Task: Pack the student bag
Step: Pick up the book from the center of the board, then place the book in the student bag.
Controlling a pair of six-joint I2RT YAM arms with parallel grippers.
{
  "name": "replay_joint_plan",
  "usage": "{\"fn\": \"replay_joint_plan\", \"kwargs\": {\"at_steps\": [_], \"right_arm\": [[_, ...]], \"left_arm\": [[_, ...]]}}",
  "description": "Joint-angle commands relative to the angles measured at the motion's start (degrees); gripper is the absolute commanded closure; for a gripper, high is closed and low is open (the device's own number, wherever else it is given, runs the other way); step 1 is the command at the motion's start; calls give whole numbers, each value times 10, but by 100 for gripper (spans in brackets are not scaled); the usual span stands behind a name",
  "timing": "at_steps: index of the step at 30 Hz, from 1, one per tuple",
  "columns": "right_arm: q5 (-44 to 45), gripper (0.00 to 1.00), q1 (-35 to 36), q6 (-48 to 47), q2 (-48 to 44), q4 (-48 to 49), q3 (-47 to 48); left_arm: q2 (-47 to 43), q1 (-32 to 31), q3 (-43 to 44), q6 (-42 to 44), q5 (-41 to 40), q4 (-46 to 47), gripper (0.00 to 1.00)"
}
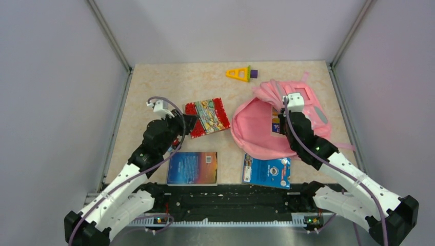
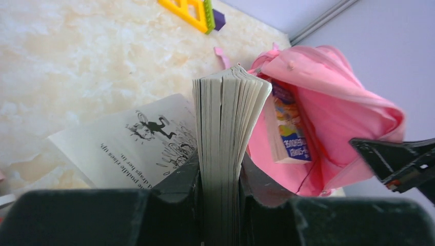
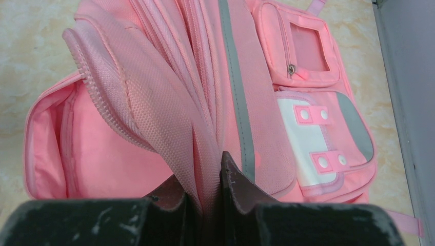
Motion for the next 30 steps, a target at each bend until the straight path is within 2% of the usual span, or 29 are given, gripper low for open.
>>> {"fn": "replay_joint_plan", "kwargs": {"at_steps": [1,11,17,23,30], "right_arm": [[-6,100,0,30,-20,78,12],[-7,100,0,32,-25,77,17],[-10,100,0,35,-25,77,17],[-17,100,0,41,-26,80,20],[-17,100,0,42,-26,77,21]], "left_arm": [[-11,-1,41,-16,10,51,100],[96,-19,39,-119,137,235,100],[179,-80,54,-151,133,323,100],[276,-142,48,-216,105,451,100],[401,-173,107,-221,106,531,100]]}}
